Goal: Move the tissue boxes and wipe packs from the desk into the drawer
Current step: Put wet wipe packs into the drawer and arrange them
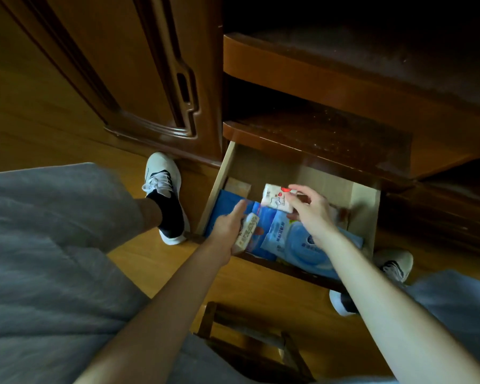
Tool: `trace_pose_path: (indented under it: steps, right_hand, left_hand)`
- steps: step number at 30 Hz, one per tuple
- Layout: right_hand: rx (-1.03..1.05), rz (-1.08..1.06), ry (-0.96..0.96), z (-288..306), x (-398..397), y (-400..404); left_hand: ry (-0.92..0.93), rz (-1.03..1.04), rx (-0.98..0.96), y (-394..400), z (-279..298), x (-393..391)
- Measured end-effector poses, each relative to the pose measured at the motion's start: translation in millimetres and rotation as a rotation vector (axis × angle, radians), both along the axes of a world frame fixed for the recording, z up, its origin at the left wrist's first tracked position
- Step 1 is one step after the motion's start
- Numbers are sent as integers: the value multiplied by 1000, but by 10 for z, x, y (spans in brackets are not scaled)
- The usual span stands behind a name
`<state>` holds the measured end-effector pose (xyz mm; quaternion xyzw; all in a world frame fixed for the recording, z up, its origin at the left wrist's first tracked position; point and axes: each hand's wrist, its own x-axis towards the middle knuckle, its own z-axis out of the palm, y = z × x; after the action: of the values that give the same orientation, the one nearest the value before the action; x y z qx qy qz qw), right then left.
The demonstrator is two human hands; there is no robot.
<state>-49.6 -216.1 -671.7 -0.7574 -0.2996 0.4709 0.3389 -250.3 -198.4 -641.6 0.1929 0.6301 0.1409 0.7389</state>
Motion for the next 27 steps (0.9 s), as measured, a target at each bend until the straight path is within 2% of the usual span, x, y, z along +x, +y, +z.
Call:
trace_pose_path:
  steps: [8,13,17,20,23,25,27]
  right_hand:
    - [-180,132,-103,-596,-356,892]
    - [-263,301,-409,-815,-600,1029]
    - [-271,399,-518,-786,-542,1026]
    - [-242,369,-398,-624,-466,984]
    - [-122,313,-49,-377,-379,807]
    - [-157,441,173,-217,-349,664]
    - [-212,554,233,-151,-358,533]
  left_hand:
    - [80,258,121,181,-107,-88]
    - [116,333,183,201,-154,-33]
    - [142,392,202,227,-165,-8]
    - [206,365,281,237,-199,-18]
    - [267,368,340,236,-256,-38]
    - [292,372,361,240,-282,-45]
    - [285,349,382,234,-306,-47]
